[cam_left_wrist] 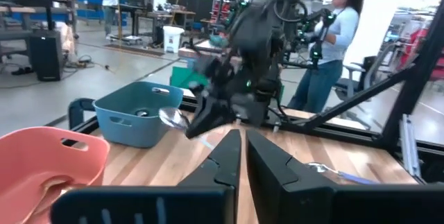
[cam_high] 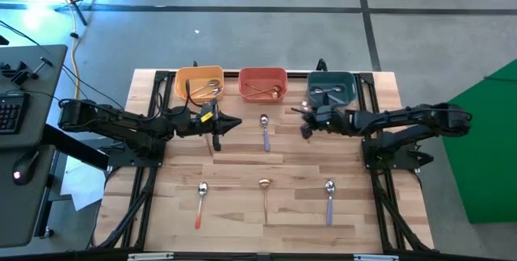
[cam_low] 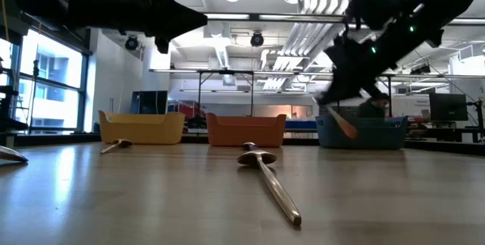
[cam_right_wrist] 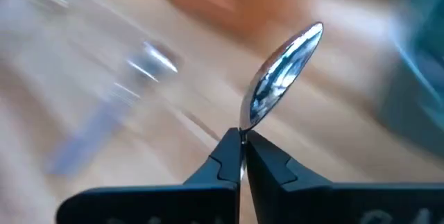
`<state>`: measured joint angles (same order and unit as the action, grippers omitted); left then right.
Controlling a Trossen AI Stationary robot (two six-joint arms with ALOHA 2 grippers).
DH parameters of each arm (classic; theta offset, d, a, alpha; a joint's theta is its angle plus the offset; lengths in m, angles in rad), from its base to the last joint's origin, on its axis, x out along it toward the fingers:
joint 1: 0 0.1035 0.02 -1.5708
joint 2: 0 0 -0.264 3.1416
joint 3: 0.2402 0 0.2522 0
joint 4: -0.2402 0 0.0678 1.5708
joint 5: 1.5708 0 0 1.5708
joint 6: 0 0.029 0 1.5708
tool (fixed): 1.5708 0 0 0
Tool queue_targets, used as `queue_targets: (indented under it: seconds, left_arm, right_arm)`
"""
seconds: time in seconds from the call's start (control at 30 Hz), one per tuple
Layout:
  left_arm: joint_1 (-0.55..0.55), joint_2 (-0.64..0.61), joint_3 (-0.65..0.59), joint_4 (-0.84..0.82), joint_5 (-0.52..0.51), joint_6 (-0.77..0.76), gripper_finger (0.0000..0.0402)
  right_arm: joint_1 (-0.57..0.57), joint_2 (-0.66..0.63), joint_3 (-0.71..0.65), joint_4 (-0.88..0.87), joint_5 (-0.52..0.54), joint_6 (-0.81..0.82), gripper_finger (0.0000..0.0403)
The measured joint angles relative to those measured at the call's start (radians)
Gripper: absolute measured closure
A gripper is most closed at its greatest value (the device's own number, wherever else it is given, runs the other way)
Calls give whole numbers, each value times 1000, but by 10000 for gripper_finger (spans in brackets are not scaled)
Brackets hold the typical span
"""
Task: Sort silverware by color (type)
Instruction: Put the orange spoon into the yellow bin
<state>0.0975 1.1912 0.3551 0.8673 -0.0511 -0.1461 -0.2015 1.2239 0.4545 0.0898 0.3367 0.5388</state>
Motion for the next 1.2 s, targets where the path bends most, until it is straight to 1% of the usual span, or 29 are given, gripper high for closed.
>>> queue_targets:
  seconds: [0.1,0.23,0.3,0.4,0.53,0.67,0.8,1.03,1.2]
  left_arm:
    - [-2,0,0,0,16,0,365]
    - [-16,23,1,20,17,-4,327]
    - [-25,61,9,58,17,-13,307]
    - [-39,146,55,79,23,-26,280]
    - [-47,283,164,83,44,-36,253]
    - [-41,403,274,117,51,-36,241]
    - [-23,486,363,119,138,-63,238]
    - [-18,573,477,116,186,-62,246]
    - [-16,602,533,100,206,-61,263]
  right_arm:
    - [69,17,1,283,4,-139,402]
    - [149,45,2,625,12,-294,402]
    - [181,63,2,756,12,-366,402]
    - [216,85,2,878,-5,-464,402]
    - [250,110,2,938,-8,-565,402]
    - [270,119,2,979,-8,-590,402]
    - [287,119,2,1000,-8,-611,403]
    - [289,118,2,1009,-14,-619,403]
    - [289,118,2,1016,-14,-619,403]
